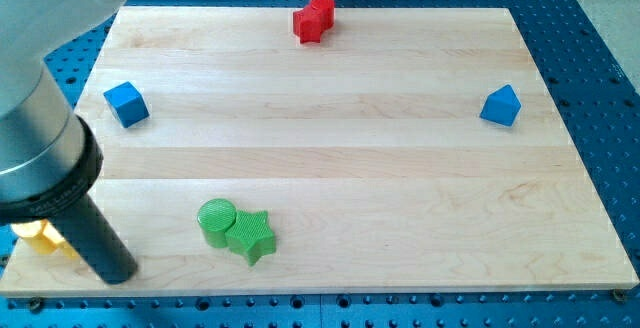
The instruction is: Place the arm diagonal to the red blocks
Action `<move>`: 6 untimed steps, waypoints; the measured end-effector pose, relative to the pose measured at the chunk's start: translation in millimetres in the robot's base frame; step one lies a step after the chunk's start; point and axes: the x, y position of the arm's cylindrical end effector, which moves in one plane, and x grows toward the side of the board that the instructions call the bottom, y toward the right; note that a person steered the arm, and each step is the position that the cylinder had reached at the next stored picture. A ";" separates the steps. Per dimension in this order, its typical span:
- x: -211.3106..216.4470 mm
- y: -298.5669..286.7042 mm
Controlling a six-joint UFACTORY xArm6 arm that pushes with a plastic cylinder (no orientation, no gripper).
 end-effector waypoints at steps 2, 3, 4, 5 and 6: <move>-86.0 13.3; -114.7 55.4; -119.8 125.2; -119.8 203.9; -119.8 282.3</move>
